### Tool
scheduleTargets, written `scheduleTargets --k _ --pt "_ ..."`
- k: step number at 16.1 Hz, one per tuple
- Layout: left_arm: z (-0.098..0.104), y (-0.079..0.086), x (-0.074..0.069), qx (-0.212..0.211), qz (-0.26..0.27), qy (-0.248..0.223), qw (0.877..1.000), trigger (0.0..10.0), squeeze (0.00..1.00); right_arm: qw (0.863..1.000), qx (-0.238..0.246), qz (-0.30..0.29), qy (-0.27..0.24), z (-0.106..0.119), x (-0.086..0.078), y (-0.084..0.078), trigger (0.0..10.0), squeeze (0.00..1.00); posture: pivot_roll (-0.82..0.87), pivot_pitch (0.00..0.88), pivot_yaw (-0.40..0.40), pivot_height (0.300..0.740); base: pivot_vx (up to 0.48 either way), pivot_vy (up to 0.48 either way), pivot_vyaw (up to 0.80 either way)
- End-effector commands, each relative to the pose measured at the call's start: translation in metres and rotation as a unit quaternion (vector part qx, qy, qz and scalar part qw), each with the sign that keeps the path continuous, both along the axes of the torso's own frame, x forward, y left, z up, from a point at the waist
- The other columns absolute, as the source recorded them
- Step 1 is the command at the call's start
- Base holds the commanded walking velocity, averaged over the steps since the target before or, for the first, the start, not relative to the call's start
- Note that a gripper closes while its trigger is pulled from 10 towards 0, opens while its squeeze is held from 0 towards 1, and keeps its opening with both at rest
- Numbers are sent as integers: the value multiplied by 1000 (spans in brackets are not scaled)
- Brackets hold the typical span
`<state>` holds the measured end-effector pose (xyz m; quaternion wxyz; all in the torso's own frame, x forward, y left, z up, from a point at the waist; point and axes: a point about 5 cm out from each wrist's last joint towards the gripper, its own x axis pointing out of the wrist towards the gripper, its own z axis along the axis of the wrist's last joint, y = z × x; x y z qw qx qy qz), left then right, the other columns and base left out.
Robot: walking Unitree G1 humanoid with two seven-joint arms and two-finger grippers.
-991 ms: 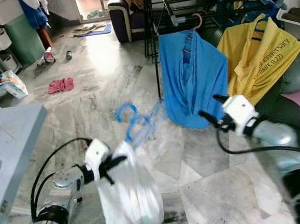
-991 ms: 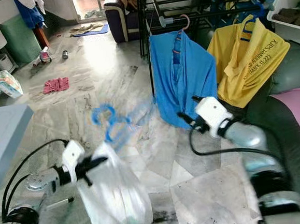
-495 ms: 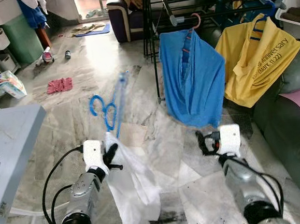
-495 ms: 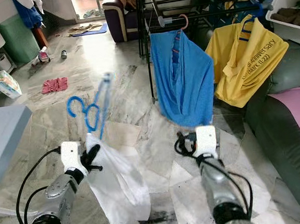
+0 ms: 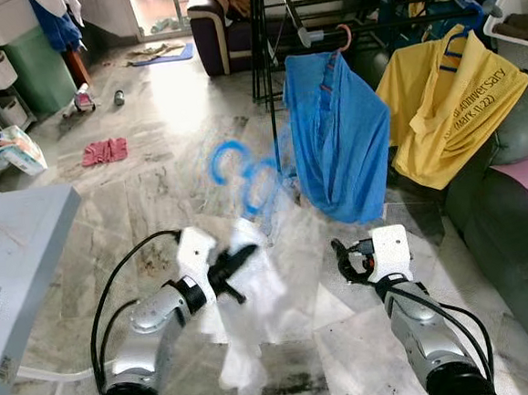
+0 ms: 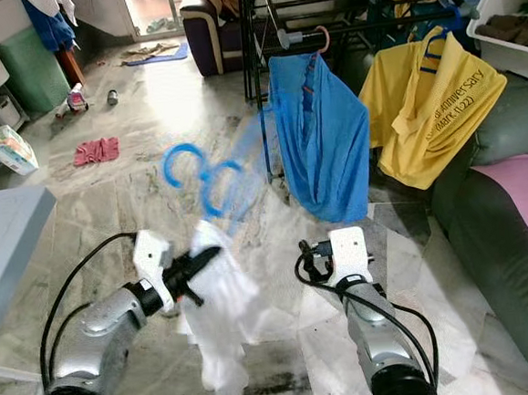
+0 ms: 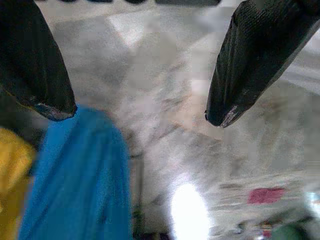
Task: Hang hanger
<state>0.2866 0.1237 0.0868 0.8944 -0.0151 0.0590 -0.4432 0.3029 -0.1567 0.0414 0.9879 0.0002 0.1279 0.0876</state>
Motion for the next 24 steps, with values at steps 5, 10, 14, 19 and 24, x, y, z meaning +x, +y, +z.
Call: scheduleTargets --k 5,10,14,19,24 --pt "25 -1 -7 67 -138 -29 988 0 0 991 38 127 6 17 9 5 10000 0 28 0 65 740 0 0 0" --pt "44 -12 0 56 -154 -56 985 0 0 966 92 238 33 26 4 10 10000 0 37 0 72 740 0 0 0" --pt "57 -15 2 53 -173 -76 980 0 0 933 98 335 87 21 -18 6 10000 0 40 0 81 740 0 0 0" --pt "63 -16 1 57 -189 -88 976 0 0 911 100 379 127 15 -37 0 10000 0 39 0 93 740 0 0 0" --pt "90 -28 -8 16 -223 -106 969 0 0 932 64 335 120 7 -27 3 10000 0 45 0 85 740 0 0 0"
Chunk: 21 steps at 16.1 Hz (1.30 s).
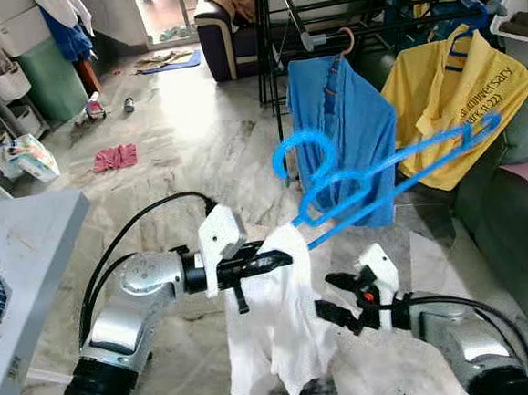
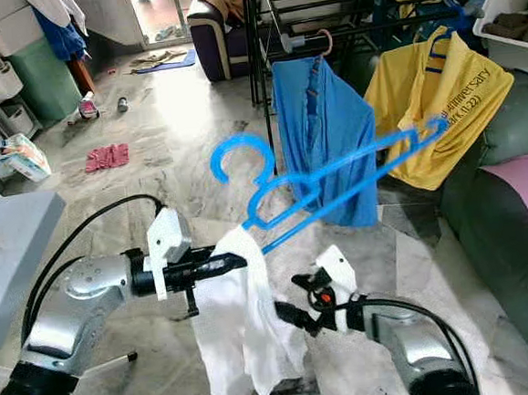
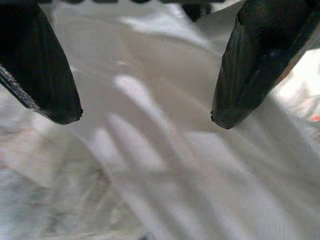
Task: Hang hanger
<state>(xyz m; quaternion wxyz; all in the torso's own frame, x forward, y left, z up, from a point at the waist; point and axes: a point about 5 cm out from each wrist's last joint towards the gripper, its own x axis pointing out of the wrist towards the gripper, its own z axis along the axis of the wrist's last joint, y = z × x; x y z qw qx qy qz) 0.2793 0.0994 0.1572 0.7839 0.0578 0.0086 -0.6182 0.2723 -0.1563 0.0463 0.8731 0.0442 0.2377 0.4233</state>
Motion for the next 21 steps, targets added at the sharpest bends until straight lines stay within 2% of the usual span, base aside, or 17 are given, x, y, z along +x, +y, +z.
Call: scheduleTargets --k 1,3,5,6,7,8,10,13,14,15,16,17,18,19,20,21 --pt "24 -6 -2 -29 -22 -28 999 0 0 1000 -17 -7 -12 0 5 3 10000 0 48 0 83 740 0 0 0" --pt "53 -15 -9 -78 -47 -38 995 0 0 997 -68 -41 -2 -14 10 0 10000 0 57 0 76 740 0 0 0" --pt "78 -22 -15 -116 -66 -48 990 0 0 994 -83 -65 7 -21 12 -2 10000 0 68 0 68 740 0 0 0" --pt "83 -22 -16 -124 -68 -47 989 0 0 994 -87 -69 8 -22 12 -3 10000 0 70 0 66 740 0 0 0" --pt "101 -21 -18 -160 -65 -43 984 0 0 990 -110 -90 11 -28 14 -9 0 0 78 0 58 740 0 0 0" --pt "101 -19 -16 -160 -59 -42 984 0 0 989 -112 -94 11 -29 14 -11 0 0 79 0 56 740 0 0 0" --pt "87 -2 -6 -134 -17 -28 990 0 0 987 -113 -110 8 -24 11 -33 0 0 71 0 53 740 0 0 0" --pt "66 21 5 -108 37 0 993 0 0 985 -102 -141 5 -12 2 -76 0 0 52 0 55 740 0 0 0" --pt "55 34 9 -96 59 18 993 0 0 980 -90 -175 -3 -3 2 -97 0 0 41 0 57 740 0 0 0" --pt "43 47 13 -86 83 38 992 0 0 971 -84 -222 -11 8 3 -121 0 0 33 0 58 740 0 0 0" --pt "35 55 12 -76 86 49 992 0 0 961 -91 -260 -14 14 5 -137 0 0 29 0 57 740 0 0 0" --pt "31 60 12 -79 93 60 991 0 0 953 -96 -287 -17 20 6 -147 0 0 25 0 58 740 0 0 0" --pt "25 66 8 -75 91 76 990 0 0 934 -93 -343 -29 31 14 -159 0 0 22 0 54 740 0 0 0" --pt "20 69 5 -70 86 89 990 0 0 920 -88 -380 -38 39 20 -165 0 0 23 0 51 740 0 0 0" --pt "13 69 -5 -74 67 120 988 0 0 897 -72 -433 -58 54 33 -169 0 0 23 0 47 740 0 0 0" --pt "8 67 -12 -74 52 140 986 0 0 887 -61 -453 -71 63 40 -169 0 0 27 0 41 740 0 0 0"
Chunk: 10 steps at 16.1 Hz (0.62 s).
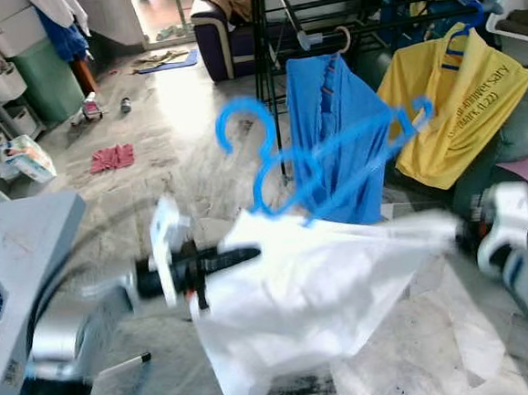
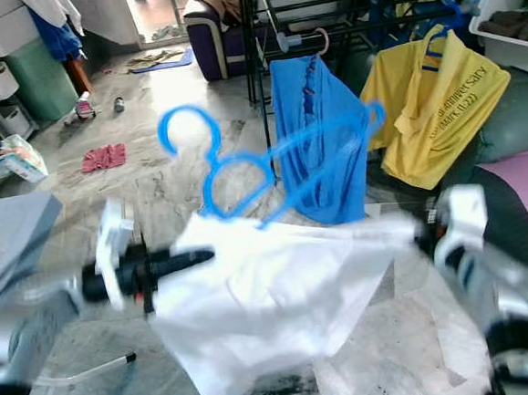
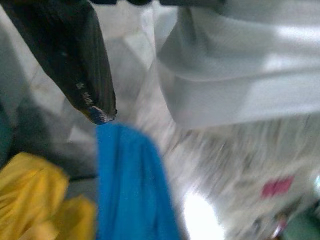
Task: Hang hanger
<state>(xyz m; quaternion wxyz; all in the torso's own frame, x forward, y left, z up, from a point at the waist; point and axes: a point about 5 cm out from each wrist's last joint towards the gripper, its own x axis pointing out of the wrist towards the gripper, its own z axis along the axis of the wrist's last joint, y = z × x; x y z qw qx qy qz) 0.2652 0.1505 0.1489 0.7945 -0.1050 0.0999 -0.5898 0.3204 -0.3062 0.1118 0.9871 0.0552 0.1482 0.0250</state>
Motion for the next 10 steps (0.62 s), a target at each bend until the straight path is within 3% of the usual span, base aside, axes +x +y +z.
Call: scheduleTargets --k 1,3,6,10 --pt "8 15 -4 7 -1 -12 1000 0 0 998 7 -69 -2 6 -1 -17 0 0 26 0 39 740 0 0 0" --pt "-8 13 -16 12 -32 13 999 0 0 996 11 -89 -16 19 13 -12 0 0 21 0 31 740 0 0 0" --pt "-12 1 -28 16 -84 30 996 0 0 994 14 -106 -4 23 23 -7 0 0 18 0 19 740 0 0 0" --pt "-33 3 -33 75 -131 43 988 0 0 993 5 -117 -5 33 31 -5 0 0 10 0 19 740 0 0 0"
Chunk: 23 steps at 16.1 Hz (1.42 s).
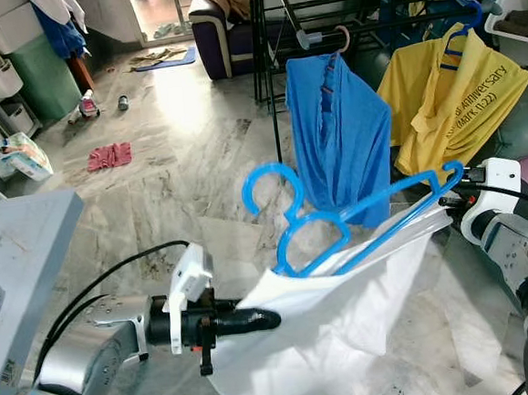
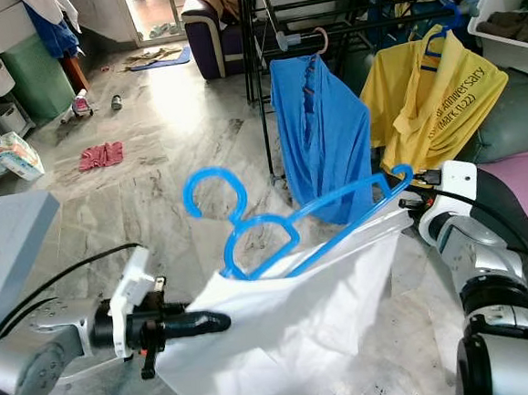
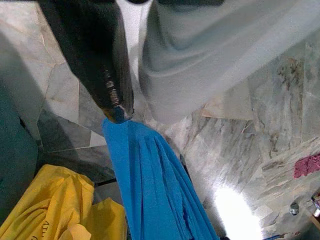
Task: Hang hanger
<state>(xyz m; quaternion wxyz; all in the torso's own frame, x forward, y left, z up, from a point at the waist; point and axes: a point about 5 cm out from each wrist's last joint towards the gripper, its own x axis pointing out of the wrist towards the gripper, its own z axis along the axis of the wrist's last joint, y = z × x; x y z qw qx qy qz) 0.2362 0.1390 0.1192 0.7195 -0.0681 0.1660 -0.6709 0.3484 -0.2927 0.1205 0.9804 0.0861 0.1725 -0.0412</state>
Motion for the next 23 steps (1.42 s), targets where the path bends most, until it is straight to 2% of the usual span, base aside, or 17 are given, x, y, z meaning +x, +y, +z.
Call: scheduleTargets --k 1,2,5,7,8,10,15,19,21,23 --pt "-11 17 -4 52 -20 3 998 0 0 998 -18 -50 -36 27 5 -18 0 0 7 0 19 740 0 0 0" --pt "-15 17 -2 64 -16 -3 998 0 0 998 -17 -52 -41 30 7 -19 0 0 6 0 21 740 0 0 0" --pt "-22 17 22 39 84 -29 995 0 0 995 -11 -41 -91 52 14 -17 0 0 -3 0 27 740 0 0 0" --pt "-23 18 35 11 149 -33 988 0 0 994 -13 11 -110 55 16 -7 0 0 -4 0 28 740 0 0 0" --pt "-23 19 38 3 160 -31 987 0 0 994 -24 29 -105 51 15 -4 0 0 -4 0 26 740 0 0 0" --pt "-22 18 35 -1 143 -32 989 0 0 993 -21 23 -110 49 14 -4 0 0 -4 0 27 740 0 0 0" --pt "-13 4 13 -26 22 6 999 0 0 995 -34 -21 -88 54 17 -15 0 0 1 0 24 740 0 0 0" --pt "-41 11 13 49 17 11 999 0 0 992 -31 -12 -119 77 29 -7 0 0 -1 0 26 740 0 0 0" --pt "-50 12 14 84 18 -6 996 0 0 992 -28 -6 -126 80 31 -4 0 0 -4 0 28 740 0 0 0" --pt "-53 14 15 100 12 -10 995 0 0 992 -26 -6 -127 81 31 -3 0 0 -8 0 31 740 0 0 0"
